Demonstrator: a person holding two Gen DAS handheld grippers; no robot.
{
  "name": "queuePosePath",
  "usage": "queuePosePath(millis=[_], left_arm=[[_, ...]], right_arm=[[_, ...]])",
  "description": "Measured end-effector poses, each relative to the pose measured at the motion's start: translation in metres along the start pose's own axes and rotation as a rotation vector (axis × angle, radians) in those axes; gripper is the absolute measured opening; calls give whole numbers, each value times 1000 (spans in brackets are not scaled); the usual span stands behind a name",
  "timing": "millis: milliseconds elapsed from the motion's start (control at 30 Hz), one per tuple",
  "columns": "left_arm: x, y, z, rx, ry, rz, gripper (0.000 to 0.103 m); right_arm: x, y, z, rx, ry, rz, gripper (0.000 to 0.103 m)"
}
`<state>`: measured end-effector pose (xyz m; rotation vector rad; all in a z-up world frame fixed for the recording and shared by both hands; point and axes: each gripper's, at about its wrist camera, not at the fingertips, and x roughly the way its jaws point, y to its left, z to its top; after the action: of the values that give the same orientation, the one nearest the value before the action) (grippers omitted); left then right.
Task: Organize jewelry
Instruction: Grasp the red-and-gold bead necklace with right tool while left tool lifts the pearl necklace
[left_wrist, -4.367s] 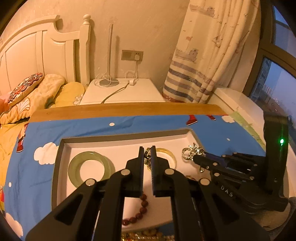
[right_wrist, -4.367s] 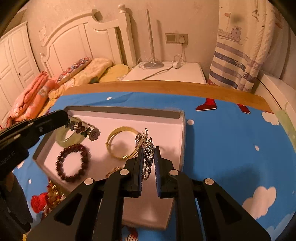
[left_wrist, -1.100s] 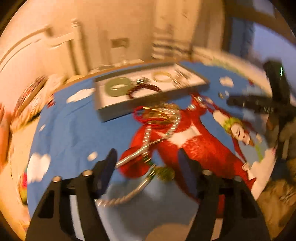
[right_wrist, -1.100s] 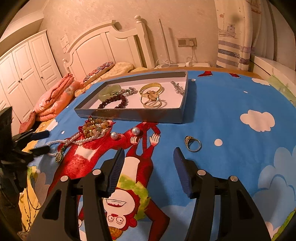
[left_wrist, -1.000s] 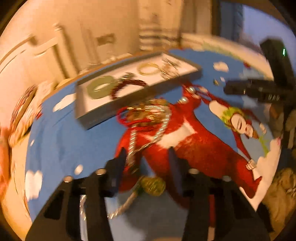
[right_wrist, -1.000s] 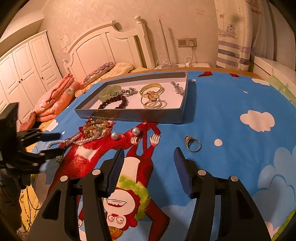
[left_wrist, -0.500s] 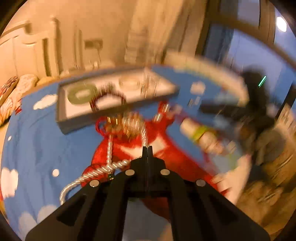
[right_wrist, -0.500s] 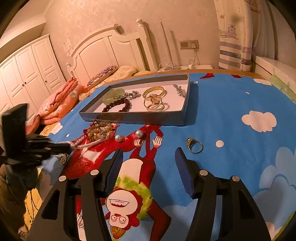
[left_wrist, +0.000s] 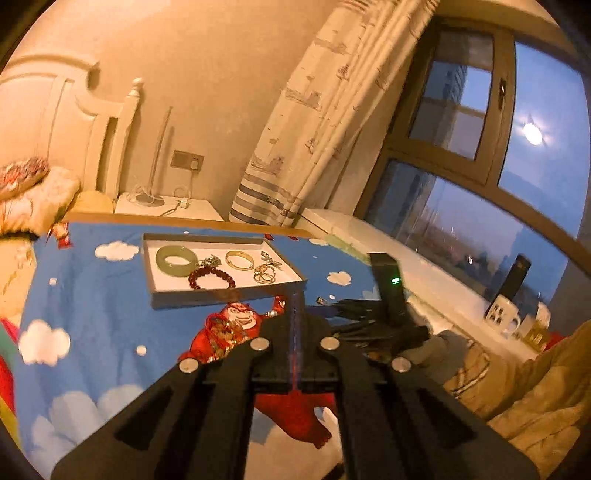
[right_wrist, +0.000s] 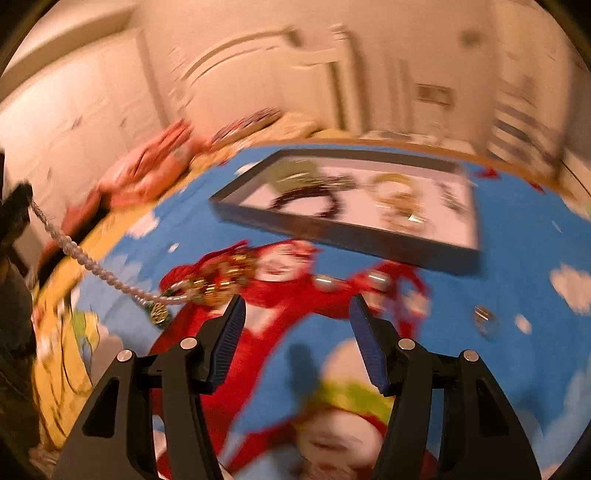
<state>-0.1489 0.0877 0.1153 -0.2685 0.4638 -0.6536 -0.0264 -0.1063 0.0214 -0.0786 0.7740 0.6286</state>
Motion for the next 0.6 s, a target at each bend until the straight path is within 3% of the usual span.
queuePosePath(millis=[100,167,433,500,600], left_arm=[[-23,9,-5,-50,-48,-24,0],[-32,14,-7,-51,-52,2,0],[-36,29,-22,-93,-29,24,0],[-35,31,-23,-102,-31,24,0],[-38,34,-24,-113,-40,37,0]], right_arm=[[20,22,14,-61,30,40,38],[31,36,22,-87,45,75,32],[72,60,33,-76,156,138,16],[74,62,32,-79,149,122,6],[54,58,34,-65,67,116,6]])
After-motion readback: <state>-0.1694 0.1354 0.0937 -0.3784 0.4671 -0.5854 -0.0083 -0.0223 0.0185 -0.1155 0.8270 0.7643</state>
